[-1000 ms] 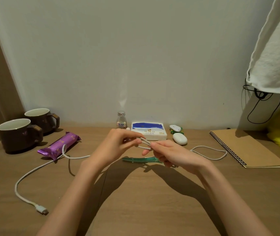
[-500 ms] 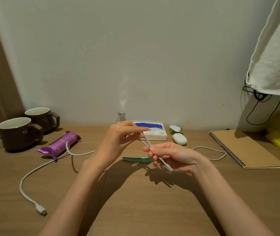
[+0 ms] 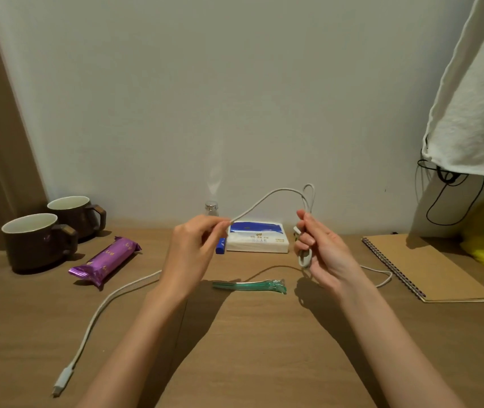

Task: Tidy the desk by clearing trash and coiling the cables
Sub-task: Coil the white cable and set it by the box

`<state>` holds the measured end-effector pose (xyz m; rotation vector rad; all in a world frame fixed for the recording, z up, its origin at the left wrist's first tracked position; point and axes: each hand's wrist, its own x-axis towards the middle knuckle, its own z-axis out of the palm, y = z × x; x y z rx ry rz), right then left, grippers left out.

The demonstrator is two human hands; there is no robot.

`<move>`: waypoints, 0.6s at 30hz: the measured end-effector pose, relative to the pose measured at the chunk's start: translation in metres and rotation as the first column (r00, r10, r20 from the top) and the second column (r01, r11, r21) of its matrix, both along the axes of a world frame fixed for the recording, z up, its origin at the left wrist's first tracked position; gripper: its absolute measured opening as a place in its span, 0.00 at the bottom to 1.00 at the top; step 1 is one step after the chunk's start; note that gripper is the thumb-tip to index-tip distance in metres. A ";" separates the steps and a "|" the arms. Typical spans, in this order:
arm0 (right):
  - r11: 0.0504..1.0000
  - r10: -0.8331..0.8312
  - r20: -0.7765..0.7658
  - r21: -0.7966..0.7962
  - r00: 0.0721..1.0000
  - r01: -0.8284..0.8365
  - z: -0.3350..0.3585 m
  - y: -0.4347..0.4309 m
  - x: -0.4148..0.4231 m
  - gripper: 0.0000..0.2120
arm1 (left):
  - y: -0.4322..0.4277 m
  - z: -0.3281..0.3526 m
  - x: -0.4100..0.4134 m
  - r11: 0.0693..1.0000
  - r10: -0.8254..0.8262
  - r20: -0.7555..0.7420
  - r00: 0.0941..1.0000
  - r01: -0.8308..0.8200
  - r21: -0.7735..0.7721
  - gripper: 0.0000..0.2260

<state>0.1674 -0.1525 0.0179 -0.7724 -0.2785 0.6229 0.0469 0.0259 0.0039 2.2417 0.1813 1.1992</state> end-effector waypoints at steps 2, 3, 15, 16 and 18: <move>0.997 -0.042 0.030 -0.071 0.999 0.044 -0.005 0.004 -0.003 0.08 | -0.010 -0.001 0.003 0.995 -0.099 0.024 0.995 0.099 0.000 0.08; 0.990 -0.054 0.065 -0.128 0.996 0.062 -0.008 0.007 -0.005 0.08 | -0.015 -0.002 0.004 0.991 -0.133 0.035 0.991 0.132 0.007 0.08; 0.838 0.111 0.347 -0.537 0.931 0.100 -0.012 0.002 -0.006 0.11 | -0.023 -0.021 0.014 0.911 -0.163 -0.220 0.962 0.232 0.341 0.09; 0.821 0.135 0.359 -0.563 0.924 0.098 -0.013 0.002 -0.007 0.11 | -0.025 -0.021 0.014 0.899 -0.154 -0.250 0.956 0.240 0.366 0.10; 0.789 0.191 0.394 -0.606 0.899 0.098 -0.015 0.004 -0.007 0.13 | -0.029 -0.020 0.012 0.879 -0.137 -0.273 0.952 0.244 0.410 0.13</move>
